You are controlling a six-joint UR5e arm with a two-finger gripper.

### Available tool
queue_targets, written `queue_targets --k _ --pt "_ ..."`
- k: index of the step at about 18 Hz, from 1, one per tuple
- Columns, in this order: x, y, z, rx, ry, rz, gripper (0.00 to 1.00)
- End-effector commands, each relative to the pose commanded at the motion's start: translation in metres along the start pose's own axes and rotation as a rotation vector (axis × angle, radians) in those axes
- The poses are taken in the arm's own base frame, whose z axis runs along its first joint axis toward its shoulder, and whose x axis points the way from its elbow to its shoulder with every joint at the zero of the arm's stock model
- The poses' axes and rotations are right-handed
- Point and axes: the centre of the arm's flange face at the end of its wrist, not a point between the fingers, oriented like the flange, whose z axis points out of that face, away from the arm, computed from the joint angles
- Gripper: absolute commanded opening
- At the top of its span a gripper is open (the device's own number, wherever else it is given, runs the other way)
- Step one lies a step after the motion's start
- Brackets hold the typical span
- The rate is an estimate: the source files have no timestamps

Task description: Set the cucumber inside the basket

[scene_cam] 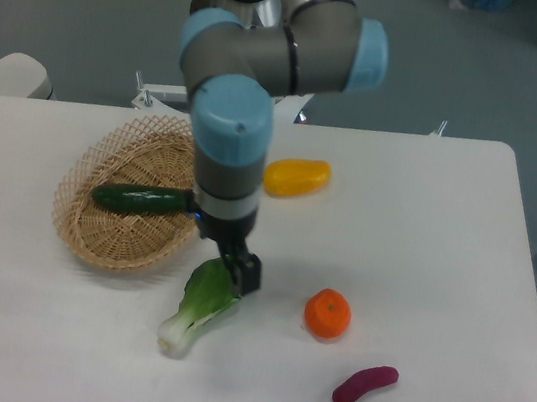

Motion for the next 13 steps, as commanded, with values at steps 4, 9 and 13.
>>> queue_targets --k 4,9,13 --pt "-0.041 0.056 0.014 -0.009 -0.003 0.024 1.0" --pt "-0.09 0.096 0.03 -0.016 -0.018 0.002 1.0" --pt "-0.098 0.116 0.04 -0.019 -0.019 -0.001 1.0"
